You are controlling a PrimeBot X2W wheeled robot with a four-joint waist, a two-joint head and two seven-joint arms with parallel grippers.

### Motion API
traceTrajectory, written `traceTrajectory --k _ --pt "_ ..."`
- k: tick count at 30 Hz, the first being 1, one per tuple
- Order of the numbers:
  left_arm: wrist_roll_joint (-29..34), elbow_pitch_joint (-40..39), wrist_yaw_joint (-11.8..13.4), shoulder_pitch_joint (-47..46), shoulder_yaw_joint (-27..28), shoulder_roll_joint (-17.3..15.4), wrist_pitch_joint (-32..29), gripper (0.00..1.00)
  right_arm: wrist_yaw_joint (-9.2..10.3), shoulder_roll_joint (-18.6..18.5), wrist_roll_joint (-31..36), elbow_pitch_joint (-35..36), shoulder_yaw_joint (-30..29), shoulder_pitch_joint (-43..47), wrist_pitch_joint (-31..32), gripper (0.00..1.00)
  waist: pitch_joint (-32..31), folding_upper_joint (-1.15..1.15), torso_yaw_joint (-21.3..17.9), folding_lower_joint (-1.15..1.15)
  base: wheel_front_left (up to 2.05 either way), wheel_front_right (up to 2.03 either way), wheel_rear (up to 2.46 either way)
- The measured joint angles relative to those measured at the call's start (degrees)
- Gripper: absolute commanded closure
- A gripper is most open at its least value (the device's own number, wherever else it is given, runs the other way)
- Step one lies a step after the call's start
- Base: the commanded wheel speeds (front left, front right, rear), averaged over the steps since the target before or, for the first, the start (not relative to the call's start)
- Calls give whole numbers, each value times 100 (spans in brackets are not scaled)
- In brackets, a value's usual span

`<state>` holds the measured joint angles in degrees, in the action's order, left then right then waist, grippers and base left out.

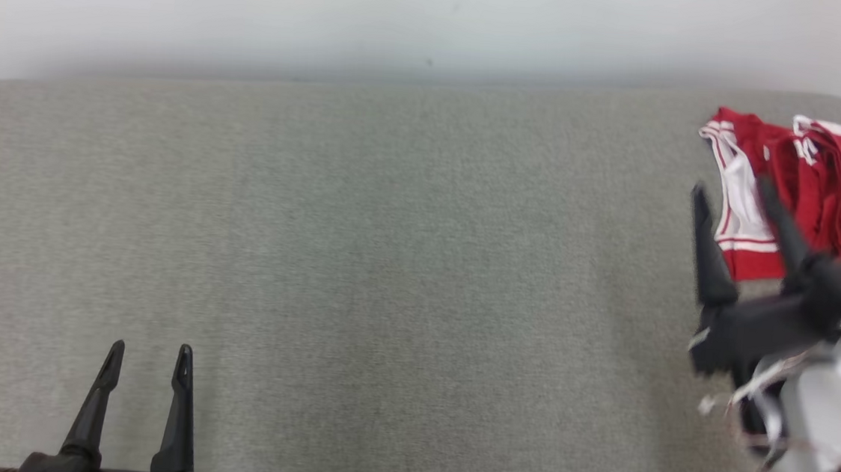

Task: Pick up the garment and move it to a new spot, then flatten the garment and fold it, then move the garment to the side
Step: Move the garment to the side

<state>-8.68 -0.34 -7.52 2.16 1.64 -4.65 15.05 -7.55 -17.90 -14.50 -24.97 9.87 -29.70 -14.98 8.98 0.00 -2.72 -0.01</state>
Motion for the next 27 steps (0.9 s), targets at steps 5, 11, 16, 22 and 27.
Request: traceTrajectory --k 5,11,16,22,27 --pt "0 2 0 26 33 15 0 0 0 383 105 570 -192 788 0 0 -166 0 138 0 0 0 0" --pt "4 46 0 37 -12 46 0 0 0 825 268 1295 -398 1656 77 0 -308 0 256 0 0 0 0" --pt "4 163 0 26 -70 56 0 0 0 1157 459 1814 -650 2399 146 0 -428 0 303 1 0 0 0" --pt "4 288 0 42 -44 67 0 0 0 1346 550 1996 -726 2992 135 0 -613 0 292 1 0 0 0" --pt "-21 472 0 170 37 80 0 0 0 1424 549 2005 -777 3268 125 0 -792 0 264 0 0 0 0"
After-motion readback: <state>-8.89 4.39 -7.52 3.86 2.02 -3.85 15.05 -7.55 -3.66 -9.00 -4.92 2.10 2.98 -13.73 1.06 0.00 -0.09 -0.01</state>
